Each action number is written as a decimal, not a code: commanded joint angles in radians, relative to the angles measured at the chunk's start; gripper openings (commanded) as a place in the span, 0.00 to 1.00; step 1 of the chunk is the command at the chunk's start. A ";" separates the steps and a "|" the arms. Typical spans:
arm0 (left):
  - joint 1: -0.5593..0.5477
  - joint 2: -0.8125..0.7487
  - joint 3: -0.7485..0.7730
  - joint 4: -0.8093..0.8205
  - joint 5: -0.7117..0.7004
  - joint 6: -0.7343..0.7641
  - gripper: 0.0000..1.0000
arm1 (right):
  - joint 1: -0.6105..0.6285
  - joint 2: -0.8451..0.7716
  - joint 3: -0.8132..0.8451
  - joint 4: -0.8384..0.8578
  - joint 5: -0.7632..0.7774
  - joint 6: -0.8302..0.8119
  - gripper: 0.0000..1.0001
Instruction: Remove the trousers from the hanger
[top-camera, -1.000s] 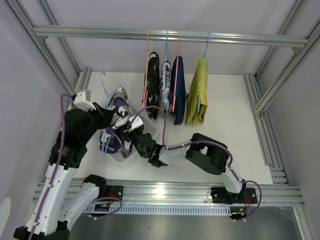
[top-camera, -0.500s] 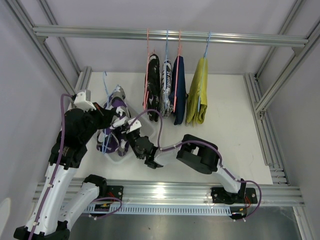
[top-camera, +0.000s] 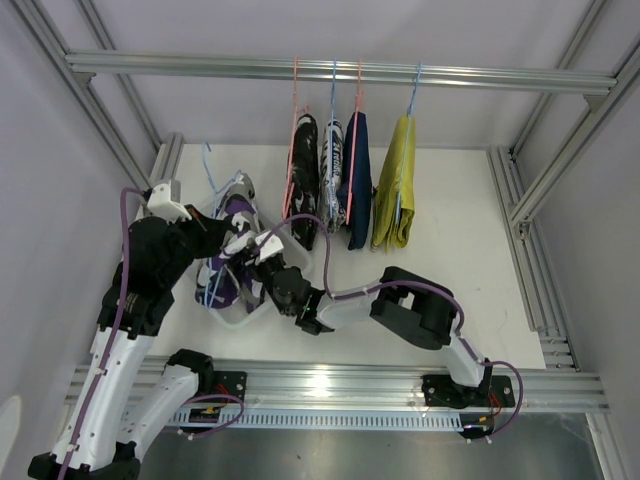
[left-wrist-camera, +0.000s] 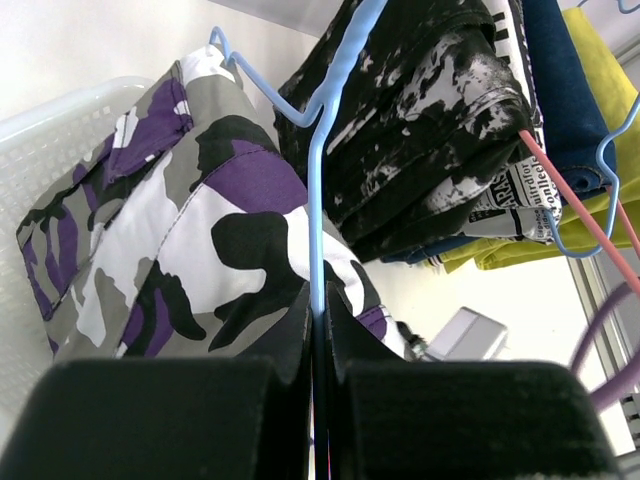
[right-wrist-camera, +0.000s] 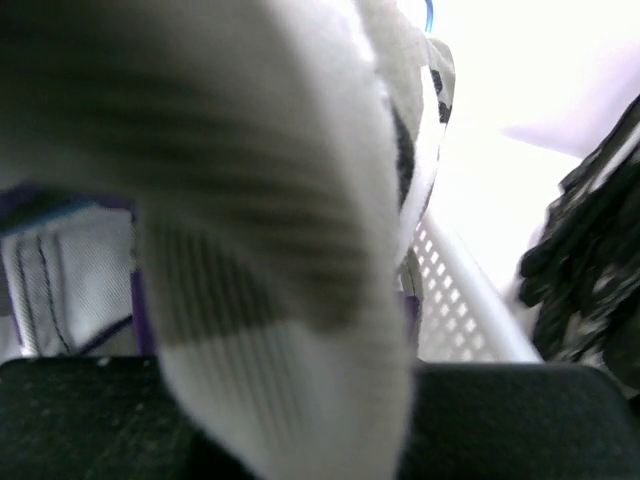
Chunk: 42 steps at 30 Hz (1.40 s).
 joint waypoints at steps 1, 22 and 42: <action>0.007 -0.008 0.026 0.095 0.026 -0.011 0.00 | -0.009 -0.162 -0.003 -0.038 0.007 0.002 0.00; 0.010 0.003 0.024 0.092 0.020 -0.014 0.01 | 0.050 -0.397 0.135 -0.239 0.012 -0.198 0.00; 0.010 0.040 0.029 0.078 0.016 -0.015 0.01 | 0.060 -0.552 0.227 -0.354 0.020 -0.244 0.00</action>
